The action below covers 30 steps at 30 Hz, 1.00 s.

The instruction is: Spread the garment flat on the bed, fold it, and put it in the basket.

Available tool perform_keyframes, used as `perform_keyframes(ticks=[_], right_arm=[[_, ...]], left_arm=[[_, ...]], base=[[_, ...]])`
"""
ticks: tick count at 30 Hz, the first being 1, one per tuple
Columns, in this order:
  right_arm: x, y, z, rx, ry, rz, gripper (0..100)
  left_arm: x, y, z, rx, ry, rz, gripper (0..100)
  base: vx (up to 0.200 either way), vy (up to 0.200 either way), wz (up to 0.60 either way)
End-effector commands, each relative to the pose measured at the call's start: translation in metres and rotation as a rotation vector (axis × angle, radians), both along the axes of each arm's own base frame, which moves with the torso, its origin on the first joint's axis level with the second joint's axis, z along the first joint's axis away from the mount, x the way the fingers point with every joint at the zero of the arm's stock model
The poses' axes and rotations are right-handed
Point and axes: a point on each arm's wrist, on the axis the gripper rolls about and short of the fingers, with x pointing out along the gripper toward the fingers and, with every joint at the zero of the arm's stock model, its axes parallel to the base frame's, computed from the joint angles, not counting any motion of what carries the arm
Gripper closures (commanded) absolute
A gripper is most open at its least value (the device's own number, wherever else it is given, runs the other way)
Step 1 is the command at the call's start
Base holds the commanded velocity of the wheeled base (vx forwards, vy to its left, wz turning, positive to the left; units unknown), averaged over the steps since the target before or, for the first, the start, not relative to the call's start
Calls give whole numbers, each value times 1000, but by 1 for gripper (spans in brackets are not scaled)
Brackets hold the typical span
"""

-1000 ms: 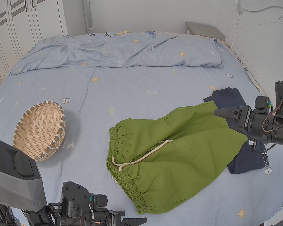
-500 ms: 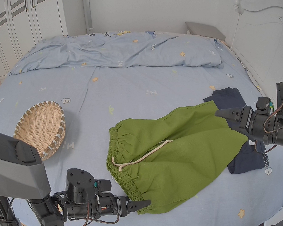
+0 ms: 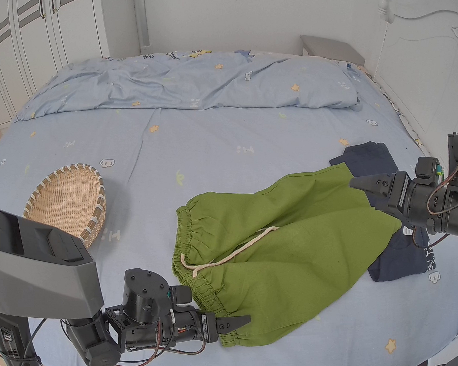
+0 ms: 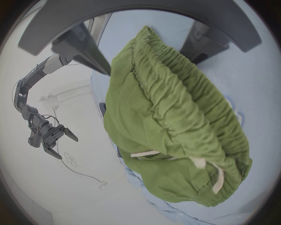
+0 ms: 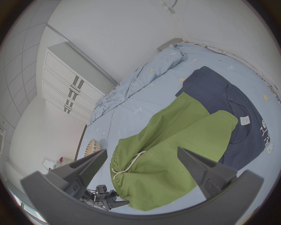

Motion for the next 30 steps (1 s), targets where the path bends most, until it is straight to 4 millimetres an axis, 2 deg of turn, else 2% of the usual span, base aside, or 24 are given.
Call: perform_keyframes(ticks=[1, 11, 15, 19, 20, 21, 22, 23, 26, 30], right_arm=[[1, 0, -1, -1, 3, -1, 0], [3, -1, -2, -2, 7, -7, 0], [3, -1, -2, -2, 7, -5, 0], [1, 1, -4, -3, 23, 27, 0], [1, 2, -4, 0, 27, 36, 0], [1, 2, -4, 0, 27, 36, 0], [-1, 3, -8, 7, 51, 73, 0], [-3, 4, -11, 13, 66, 99, 0], [-5, 4, -17, 25, 102, 137, 0], [-5, 0, -27, 28, 143, 149, 0]], left_arm=[[0, -1, -5, 10, 17, -2, 100], [-6, 7, -5, 3, 67, -22, 100], [-1, 28, 3, -3, 74, 42, 100], [2, 70, 33, -18, 169, 87, 100], [1, 78, 39, -26, 192, 92, 100], [1, 78, 39, -26, 192, 92, 100], [-2, 102, 54, -65, 237, 104, 100], [-5, 114, 61, -91, 252, 107, 100], [-14, 138, 70, -137, 277, 135, 100], [-23, 156, 67, -135, 281, 194, 100]], base=[[0, 0, 0], [0, 0, 0], [0, 0, 0], [0, 0, 0], [0, 0, 0], [0, 0, 0], [0, 0, 0], [0, 0, 0], [0, 0, 0], [0, 0, 0]])
